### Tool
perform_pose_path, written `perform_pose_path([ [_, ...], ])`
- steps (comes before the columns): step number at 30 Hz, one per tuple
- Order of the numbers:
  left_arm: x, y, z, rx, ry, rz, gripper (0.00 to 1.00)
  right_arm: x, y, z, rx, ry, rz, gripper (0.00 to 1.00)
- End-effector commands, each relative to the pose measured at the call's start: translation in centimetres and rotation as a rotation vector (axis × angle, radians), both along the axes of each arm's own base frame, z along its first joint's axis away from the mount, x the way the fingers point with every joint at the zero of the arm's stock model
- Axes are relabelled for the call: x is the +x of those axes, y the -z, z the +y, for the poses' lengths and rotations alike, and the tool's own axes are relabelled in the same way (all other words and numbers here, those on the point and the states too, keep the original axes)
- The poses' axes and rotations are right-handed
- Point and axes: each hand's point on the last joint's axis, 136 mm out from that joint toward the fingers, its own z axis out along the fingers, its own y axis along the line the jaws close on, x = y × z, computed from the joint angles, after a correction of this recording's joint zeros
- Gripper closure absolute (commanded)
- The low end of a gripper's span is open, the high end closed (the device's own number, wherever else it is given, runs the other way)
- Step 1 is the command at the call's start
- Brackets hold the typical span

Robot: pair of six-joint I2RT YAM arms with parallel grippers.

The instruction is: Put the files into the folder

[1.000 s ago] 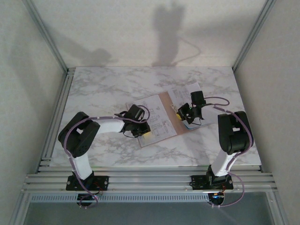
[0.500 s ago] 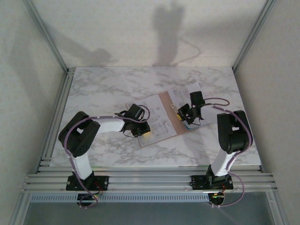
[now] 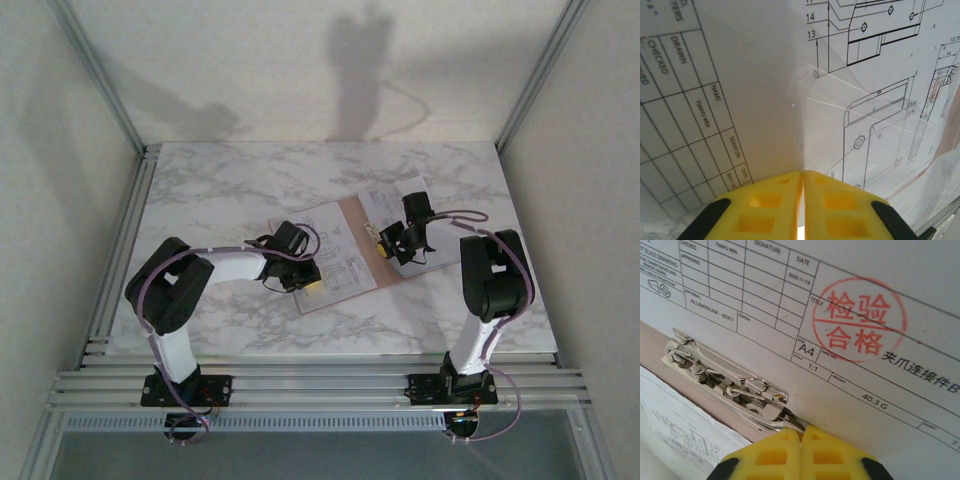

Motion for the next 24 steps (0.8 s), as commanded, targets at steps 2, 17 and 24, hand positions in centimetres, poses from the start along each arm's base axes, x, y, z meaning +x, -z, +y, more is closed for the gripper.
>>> perform_pose_path([
  [2, -3.1, 3.9, 3.8, 0.169, -0.019, 0.160, 0.88, -6.6, 7.0, -5.4, -0.286, 0.090, 0.303, 1.00],
  [17, -2.5, 3.3, 3.4, 0.157, -0.020, 0.144, 0.86, -4.3, 3.7, -2.4, -0.234, -0.015, 0.202, 1.00],
  [24, -2.1, 3.1, 3.6, 0.178, -0.016, 0.129, 0.85, -0.6, -3.6, -0.1, -0.123, -0.056, -0.018, 0.65],
])
